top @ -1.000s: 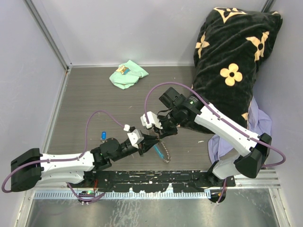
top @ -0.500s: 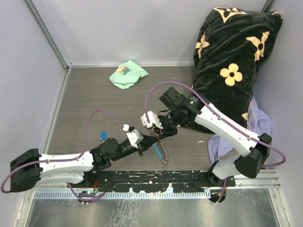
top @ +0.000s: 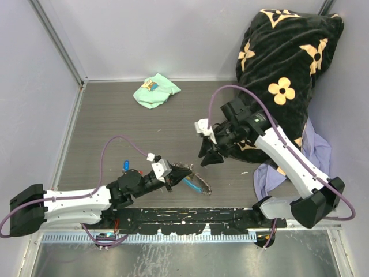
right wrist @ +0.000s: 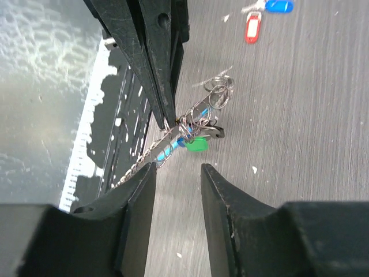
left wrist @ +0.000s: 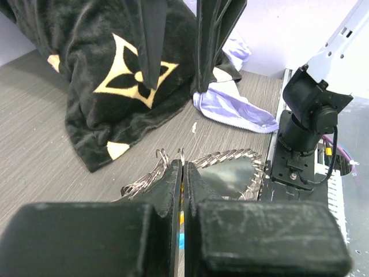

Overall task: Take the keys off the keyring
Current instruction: Remove the key from the keyring.

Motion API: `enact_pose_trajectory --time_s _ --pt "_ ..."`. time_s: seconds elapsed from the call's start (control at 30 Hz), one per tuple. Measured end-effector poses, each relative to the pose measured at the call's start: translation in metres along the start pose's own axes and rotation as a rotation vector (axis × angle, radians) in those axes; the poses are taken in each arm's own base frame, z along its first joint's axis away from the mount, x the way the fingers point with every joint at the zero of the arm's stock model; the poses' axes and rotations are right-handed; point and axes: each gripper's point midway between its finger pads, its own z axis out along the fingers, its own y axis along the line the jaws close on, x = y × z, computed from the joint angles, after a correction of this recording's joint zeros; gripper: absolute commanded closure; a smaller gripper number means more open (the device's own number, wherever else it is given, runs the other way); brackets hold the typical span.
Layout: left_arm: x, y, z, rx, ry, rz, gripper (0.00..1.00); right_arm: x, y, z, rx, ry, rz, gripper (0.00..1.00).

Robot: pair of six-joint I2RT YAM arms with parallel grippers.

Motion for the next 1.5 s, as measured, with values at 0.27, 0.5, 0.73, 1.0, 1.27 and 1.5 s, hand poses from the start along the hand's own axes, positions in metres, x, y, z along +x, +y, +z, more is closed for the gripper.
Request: enact_pose_trajectory --time_s 0.27,0.5,0.73,1.0,1.27,1.5 --pt "-0.004 -0.001 -0.005 0.006 -0.025 -0.008 1.0 0.007 0.023 -0.006 -0.021 -0.244 0.044 0.85" --pt "-0.016 -0.004 -0.007 0.021 -0.059 -0.013 1.0 0.006 0.022 0.007 -0.091 -0.356 0.038 0.93" --pt "-0.015 -0.008 -0.007 0.039 -0.056 -0.026 1.0 0.005 0.017 0.013 -0.11 -0.402 0.045 0.93" --pt "-0.015 -0.009 -0.005 0.046 -0.052 -0.026 1.0 0.002 0.016 0.013 -0.118 -0.418 0.04 0.96" --pt "-0.017 -0.009 -0.005 0.048 -0.056 -0.026 1.0 0.003 0.02 0.015 -0.13 -0.414 0.034 0.97" --pt "-0.017 -0.01 -0.005 0.049 -0.057 -0.026 1.0 0.002 0.025 0.021 -0.149 -0.4 0.021 0.96"
